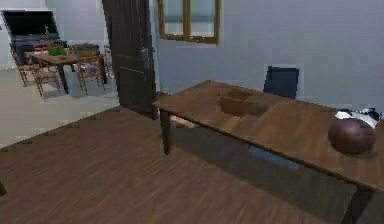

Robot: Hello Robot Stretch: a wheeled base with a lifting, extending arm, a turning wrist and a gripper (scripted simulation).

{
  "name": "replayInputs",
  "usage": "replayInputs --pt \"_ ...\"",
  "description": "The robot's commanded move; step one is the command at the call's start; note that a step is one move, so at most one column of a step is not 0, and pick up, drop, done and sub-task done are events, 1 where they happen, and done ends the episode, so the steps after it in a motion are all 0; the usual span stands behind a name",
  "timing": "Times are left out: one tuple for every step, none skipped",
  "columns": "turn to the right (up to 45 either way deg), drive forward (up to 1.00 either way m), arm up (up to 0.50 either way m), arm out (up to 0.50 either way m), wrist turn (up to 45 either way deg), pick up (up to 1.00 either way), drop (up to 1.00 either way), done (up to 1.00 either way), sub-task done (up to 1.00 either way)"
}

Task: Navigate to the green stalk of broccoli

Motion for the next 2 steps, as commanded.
replayInputs --pt "-36.0 0.0 0.0 0.0 0.0 0.0 0.0 0.0 0.0" --pt "0.0 1.0 0.0 0.0 0.0 0.0 0.0 0.0 0.0"
